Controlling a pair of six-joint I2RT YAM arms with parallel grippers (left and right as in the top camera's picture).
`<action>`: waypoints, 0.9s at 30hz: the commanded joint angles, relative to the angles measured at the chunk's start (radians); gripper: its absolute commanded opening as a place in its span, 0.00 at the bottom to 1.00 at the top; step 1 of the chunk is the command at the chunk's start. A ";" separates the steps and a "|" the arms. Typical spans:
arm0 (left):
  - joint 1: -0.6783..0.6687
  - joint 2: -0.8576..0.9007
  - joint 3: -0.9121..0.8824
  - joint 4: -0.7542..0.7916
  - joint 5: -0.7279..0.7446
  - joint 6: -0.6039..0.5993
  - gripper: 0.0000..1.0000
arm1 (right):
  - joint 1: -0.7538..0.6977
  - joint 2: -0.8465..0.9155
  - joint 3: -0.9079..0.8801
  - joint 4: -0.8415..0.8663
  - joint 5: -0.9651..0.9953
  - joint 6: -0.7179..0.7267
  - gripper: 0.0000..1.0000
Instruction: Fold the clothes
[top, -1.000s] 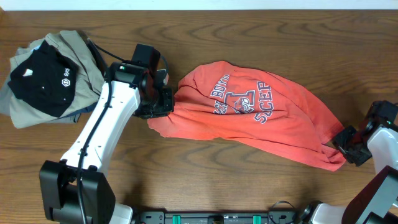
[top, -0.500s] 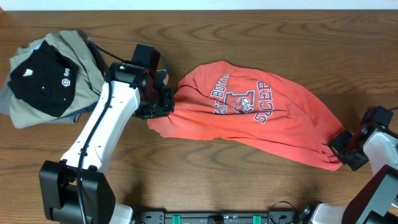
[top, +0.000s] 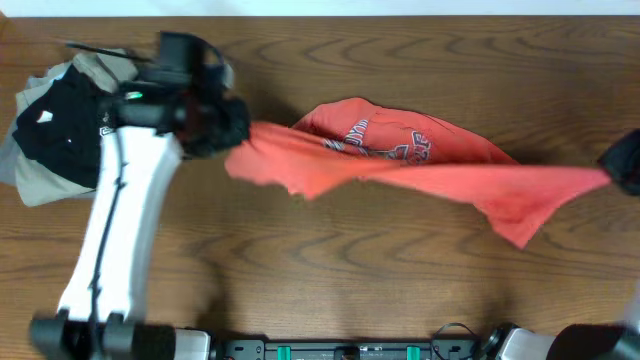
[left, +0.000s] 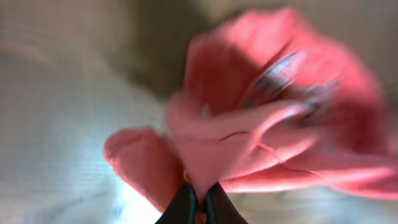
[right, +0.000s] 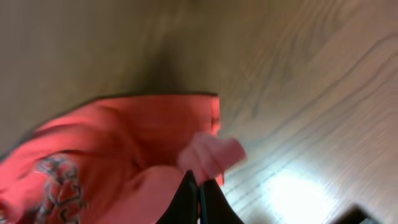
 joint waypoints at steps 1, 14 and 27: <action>0.052 -0.092 0.117 -0.005 0.082 0.009 0.06 | -0.004 -0.018 0.166 -0.085 -0.016 -0.070 0.01; 0.114 -0.357 0.306 0.016 0.172 0.000 0.07 | -0.005 -0.018 0.690 -0.263 -0.077 -0.114 0.01; 0.112 -0.194 0.306 0.115 0.160 -0.002 0.06 | 0.055 0.130 0.742 -0.232 -0.101 -0.161 0.01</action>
